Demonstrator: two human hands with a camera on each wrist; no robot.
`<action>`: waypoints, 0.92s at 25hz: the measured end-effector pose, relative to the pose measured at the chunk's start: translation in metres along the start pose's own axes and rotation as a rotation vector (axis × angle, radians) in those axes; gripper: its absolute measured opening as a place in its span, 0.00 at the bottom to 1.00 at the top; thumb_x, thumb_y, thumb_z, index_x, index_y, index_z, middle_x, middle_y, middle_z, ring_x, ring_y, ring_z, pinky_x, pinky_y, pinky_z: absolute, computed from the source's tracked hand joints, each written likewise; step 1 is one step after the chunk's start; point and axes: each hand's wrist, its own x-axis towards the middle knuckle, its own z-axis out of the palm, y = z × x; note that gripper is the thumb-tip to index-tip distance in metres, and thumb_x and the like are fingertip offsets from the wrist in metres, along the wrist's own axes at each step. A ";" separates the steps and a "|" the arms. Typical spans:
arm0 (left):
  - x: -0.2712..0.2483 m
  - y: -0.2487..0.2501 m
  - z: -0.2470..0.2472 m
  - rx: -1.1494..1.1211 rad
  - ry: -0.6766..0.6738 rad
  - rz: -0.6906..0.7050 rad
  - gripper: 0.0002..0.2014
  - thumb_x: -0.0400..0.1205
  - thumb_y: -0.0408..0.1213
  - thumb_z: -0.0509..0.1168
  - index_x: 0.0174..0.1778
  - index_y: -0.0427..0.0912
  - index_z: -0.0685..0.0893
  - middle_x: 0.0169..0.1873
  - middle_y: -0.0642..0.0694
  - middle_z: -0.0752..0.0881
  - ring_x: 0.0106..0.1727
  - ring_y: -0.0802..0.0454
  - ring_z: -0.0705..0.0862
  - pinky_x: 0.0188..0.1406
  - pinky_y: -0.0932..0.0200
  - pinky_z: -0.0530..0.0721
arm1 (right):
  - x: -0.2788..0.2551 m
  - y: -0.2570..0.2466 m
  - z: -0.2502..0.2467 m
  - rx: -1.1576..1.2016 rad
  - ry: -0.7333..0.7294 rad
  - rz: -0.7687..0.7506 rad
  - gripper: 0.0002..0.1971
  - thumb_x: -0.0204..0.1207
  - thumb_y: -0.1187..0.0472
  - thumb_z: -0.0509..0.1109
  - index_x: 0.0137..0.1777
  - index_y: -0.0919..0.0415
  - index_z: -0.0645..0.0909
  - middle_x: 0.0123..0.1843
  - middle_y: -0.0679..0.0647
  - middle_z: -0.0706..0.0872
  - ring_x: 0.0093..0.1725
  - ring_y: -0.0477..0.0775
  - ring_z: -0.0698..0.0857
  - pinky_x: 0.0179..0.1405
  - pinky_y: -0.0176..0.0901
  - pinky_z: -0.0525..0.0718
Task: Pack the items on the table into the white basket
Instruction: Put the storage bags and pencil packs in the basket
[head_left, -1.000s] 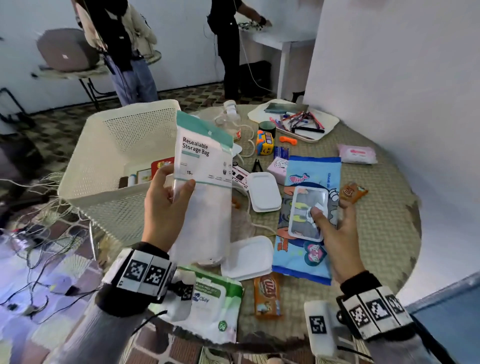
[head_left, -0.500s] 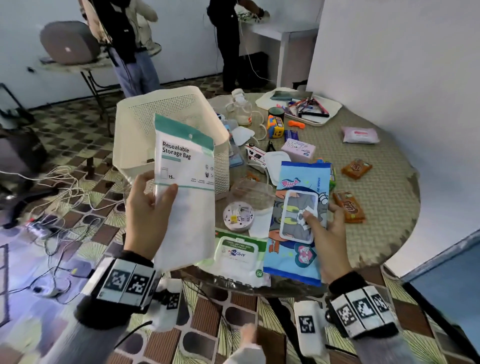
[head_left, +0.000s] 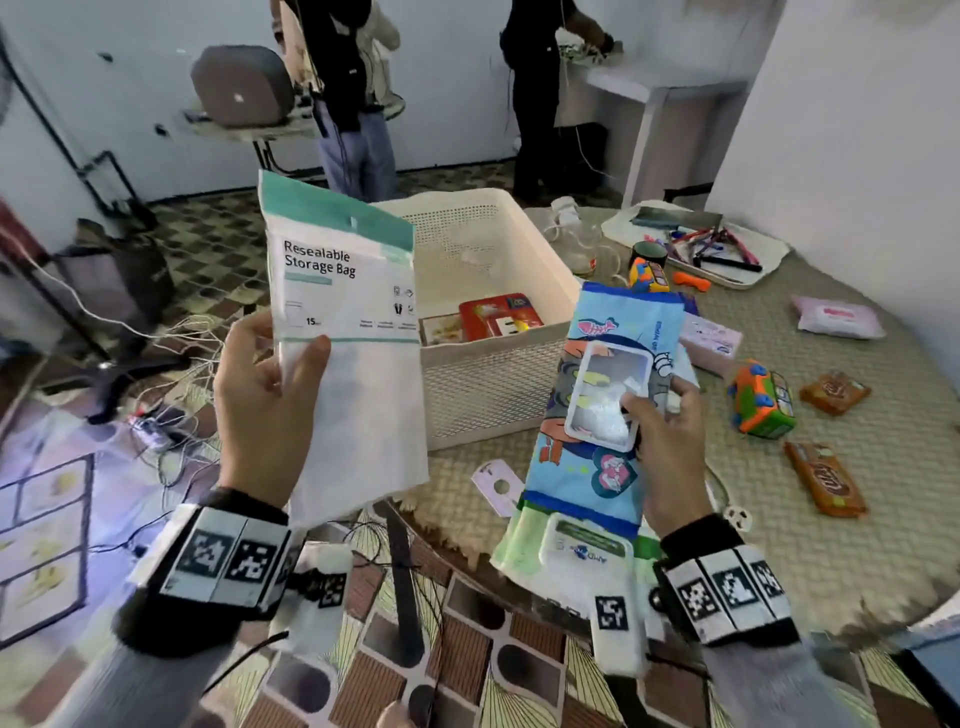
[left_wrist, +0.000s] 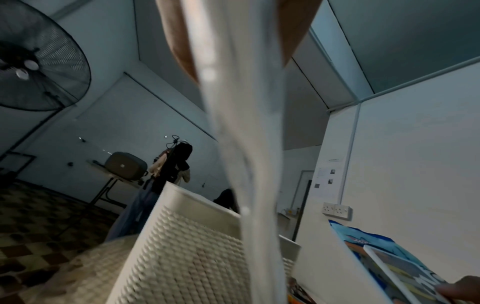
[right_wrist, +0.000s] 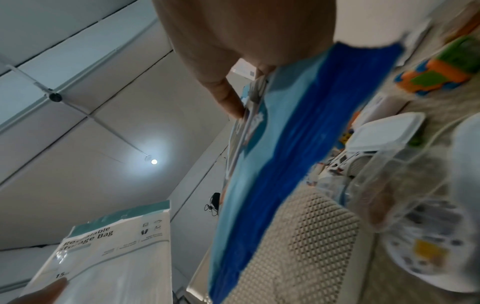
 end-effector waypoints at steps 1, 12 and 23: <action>0.017 -0.001 -0.010 -0.001 0.016 0.011 0.09 0.82 0.30 0.66 0.51 0.47 0.75 0.23 0.65 0.84 0.20 0.68 0.78 0.19 0.73 0.76 | 0.006 0.001 0.020 0.008 -0.009 -0.010 0.16 0.80 0.72 0.65 0.64 0.59 0.70 0.57 0.58 0.86 0.41 0.47 0.88 0.33 0.38 0.87; 0.169 -0.045 -0.040 -0.061 -0.005 -0.028 0.13 0.81 0.31 0.67 0.61 0.38 0.76 0.28 0.56 0.86 0.23 0.67 0.82 0.22 0.71 0.78 | 0.063 0.021 0.175 -0.132 -0.093 -0.099 0.15 0.80 0.68 0.68 0.64 0.62 0.70 0.50 0.54 0.88 0.37 0.48 0.89 0.40 0.48 0.90; 0.245 -0.074 0.018 -0.130 -0.349 -0.056 0.14 0.80 0.27 0.67 0.60 0.43 0.76 0.41 0.47 0.90 0.30 0.56 0.88 0.27 0.62 0.86 | 0.140 0.022 0.223 -0.243 -0.005 -0.154 0.15 0.78 0.68 0.69 0.61 0.58 0.71 0.44 0.48 0.87 0.33 0.45 0.88 0.31 0.39 0.88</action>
